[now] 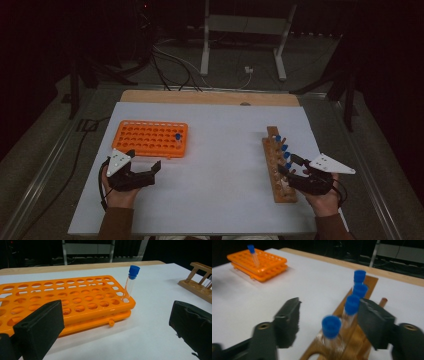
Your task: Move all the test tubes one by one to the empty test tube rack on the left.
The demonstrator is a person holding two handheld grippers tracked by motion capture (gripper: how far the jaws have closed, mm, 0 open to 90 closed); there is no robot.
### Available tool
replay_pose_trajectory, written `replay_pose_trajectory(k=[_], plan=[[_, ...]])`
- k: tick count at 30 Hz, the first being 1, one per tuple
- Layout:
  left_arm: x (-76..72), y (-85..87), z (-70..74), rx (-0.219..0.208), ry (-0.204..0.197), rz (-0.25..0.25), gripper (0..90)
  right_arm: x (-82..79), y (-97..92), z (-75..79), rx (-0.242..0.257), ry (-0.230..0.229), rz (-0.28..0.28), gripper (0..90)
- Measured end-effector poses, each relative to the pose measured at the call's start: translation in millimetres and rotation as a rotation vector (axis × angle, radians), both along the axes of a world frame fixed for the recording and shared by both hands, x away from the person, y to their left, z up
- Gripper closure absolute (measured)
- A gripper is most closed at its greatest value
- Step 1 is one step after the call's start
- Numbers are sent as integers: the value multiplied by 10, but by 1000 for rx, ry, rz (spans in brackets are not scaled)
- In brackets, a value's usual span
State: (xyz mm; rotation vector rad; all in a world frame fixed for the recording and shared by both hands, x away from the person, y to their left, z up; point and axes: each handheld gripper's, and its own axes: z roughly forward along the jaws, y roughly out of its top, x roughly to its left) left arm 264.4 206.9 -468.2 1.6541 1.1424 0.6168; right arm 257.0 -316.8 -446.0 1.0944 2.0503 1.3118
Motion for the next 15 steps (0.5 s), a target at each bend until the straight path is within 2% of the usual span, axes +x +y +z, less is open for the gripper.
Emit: replay_pose_trajectory(k=[6,10,15], plan=[[5,-14,-11,7,5,-2,6,-8,-1,-101,-61,28,4,603],[10,-25,-18,14,7,-6,6,4,3,-122,-81,23,4,730],[11,-31,-23,16,9,-7,6,15,10,-133,-88,18,4,754]])
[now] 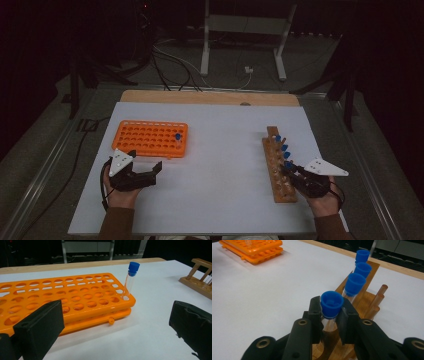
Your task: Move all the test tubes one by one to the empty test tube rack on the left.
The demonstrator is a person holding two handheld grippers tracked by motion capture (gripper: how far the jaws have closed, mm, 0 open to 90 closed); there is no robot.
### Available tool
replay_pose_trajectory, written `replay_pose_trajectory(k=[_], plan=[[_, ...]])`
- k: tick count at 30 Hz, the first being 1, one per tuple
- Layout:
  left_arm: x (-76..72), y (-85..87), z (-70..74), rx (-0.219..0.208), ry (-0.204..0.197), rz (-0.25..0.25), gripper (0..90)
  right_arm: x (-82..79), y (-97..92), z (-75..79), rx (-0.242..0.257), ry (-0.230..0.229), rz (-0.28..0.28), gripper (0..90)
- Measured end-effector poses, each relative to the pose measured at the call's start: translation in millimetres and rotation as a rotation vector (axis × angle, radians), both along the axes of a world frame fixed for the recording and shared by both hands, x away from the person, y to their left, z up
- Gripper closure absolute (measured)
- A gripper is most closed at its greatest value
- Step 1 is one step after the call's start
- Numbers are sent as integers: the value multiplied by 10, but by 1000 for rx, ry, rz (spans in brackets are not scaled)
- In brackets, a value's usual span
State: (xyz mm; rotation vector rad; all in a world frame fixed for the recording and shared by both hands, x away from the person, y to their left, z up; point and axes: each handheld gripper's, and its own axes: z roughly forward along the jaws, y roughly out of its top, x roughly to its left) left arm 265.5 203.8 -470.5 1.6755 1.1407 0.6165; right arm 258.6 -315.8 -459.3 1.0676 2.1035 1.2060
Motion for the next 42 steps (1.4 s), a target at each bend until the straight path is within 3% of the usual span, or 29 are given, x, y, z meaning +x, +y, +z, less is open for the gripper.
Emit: replay_pose_trajectory(k=[17,33,42], plan=[[2,-20,-4,4,0,-8,6,47,31,40,1,11,6,764],[2,-42,-3,17,-1,-16,6,45,-18,296,46,-9,29,764],[2,-50,-6,18,-2,-21,6,68,-22,409,37,-12,35,765]])
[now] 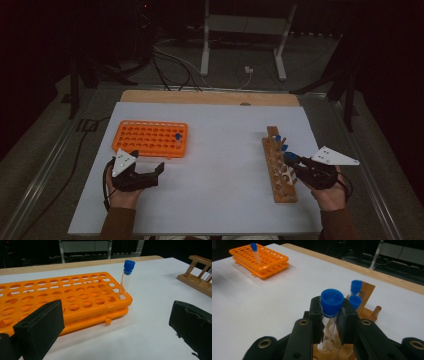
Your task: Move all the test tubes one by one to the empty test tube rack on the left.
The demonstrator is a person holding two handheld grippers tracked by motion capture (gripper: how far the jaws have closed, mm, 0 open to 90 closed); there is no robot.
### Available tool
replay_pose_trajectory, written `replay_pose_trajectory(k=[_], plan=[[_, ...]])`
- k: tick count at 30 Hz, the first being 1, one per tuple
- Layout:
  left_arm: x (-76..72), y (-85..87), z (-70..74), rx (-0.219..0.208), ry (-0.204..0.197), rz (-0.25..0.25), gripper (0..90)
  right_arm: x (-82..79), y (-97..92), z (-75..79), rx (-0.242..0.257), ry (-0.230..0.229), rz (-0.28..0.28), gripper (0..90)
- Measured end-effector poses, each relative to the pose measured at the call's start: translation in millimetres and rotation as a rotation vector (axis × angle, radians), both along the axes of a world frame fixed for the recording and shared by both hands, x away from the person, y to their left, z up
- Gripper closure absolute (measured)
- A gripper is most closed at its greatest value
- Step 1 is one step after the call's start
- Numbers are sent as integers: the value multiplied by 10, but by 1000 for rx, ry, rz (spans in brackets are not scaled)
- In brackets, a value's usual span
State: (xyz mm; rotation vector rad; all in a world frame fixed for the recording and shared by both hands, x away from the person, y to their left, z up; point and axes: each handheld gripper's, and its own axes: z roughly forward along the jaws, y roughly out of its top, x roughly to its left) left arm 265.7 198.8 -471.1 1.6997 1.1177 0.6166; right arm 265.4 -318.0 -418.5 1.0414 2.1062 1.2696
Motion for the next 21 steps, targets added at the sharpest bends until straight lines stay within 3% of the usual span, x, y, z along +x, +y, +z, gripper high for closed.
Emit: replay_pose_trajectory(k=[21], plan=[[0,-19,-1,6,-4,-2,6,53,48,200,22,-36,20,765]])
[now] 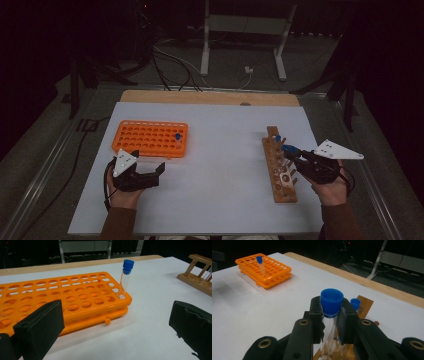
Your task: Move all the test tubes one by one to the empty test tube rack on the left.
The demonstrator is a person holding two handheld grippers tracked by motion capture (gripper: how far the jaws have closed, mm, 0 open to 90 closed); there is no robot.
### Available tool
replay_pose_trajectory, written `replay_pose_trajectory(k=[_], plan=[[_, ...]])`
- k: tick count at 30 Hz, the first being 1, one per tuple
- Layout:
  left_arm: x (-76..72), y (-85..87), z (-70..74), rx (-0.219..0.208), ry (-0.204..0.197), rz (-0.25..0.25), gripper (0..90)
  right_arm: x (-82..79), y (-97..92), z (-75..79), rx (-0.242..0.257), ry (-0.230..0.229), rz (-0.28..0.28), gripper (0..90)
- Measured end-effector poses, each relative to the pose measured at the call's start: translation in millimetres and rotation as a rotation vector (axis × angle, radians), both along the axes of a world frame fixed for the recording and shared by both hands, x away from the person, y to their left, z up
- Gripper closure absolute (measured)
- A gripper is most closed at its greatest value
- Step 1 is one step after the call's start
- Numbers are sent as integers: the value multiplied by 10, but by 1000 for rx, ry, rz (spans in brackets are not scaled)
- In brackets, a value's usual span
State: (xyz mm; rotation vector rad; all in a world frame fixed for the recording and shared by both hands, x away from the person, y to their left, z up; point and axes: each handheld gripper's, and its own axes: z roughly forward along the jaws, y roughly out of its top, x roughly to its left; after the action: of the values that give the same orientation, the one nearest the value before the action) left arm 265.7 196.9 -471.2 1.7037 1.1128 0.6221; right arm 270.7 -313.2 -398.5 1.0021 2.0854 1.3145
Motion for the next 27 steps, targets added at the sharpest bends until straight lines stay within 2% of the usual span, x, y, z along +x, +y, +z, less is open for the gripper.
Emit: replay_pose_trajectory(k=[9,13,16,21,27], plan=[[-9,-28,11,-2,-8,-6,7,51,139,37,19,-6,31,765],[-26,-90,21,-14,-18,-32,7,112,238,7,38,2,51,765],[-44,-179,47,-25,-40,-61,7,159,322,-12,50,7,67,765],[-69,-391,116,-13,-80,-131,7,225,469,-28,56,13,96,765],[-66,-667,187,-22,-86,-195,7,283,636,-44,66,20,125,765]])
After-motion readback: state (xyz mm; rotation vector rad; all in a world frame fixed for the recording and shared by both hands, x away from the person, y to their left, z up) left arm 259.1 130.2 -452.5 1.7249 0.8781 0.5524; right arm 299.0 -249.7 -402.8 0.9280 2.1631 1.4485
